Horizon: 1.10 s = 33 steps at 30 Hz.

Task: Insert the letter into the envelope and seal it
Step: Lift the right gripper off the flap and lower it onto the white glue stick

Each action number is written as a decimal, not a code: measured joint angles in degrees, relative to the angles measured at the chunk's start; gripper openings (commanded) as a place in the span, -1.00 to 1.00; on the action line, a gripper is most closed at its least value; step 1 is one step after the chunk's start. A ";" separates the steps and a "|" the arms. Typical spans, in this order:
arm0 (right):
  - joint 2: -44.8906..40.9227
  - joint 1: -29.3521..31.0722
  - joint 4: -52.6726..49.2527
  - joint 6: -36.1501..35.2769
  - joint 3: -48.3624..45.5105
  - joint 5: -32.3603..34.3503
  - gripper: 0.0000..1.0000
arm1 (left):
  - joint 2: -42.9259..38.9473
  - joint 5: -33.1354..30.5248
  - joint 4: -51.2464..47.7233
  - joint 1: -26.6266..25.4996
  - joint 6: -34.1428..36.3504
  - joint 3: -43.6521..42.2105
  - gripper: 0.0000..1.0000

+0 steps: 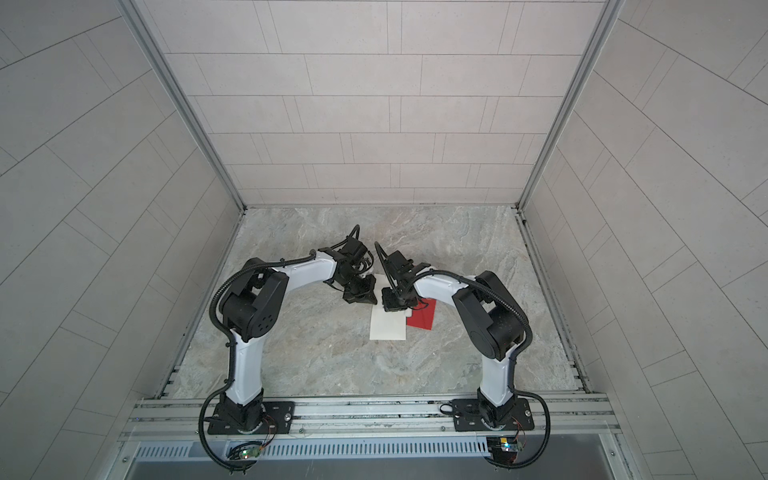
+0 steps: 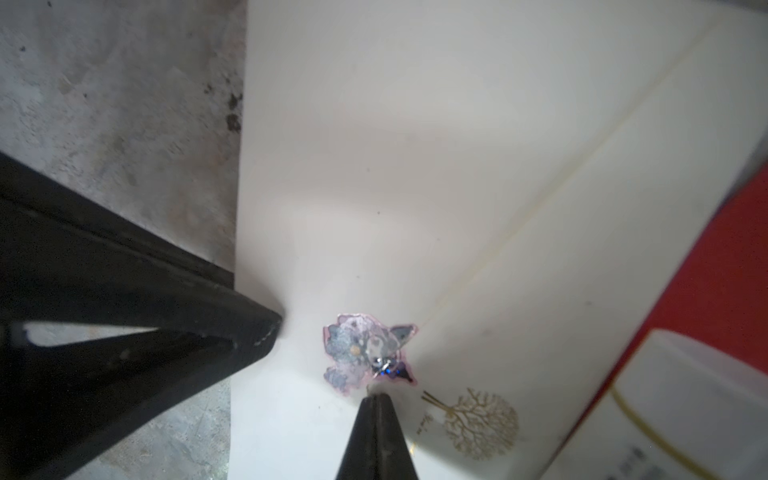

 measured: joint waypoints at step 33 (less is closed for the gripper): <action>-5.92 -7.65 -7.19 1.84 -0.13 4.85 0.09 | -3.50 -4.83 -4.83 -2.19 5.90 7.17 0.25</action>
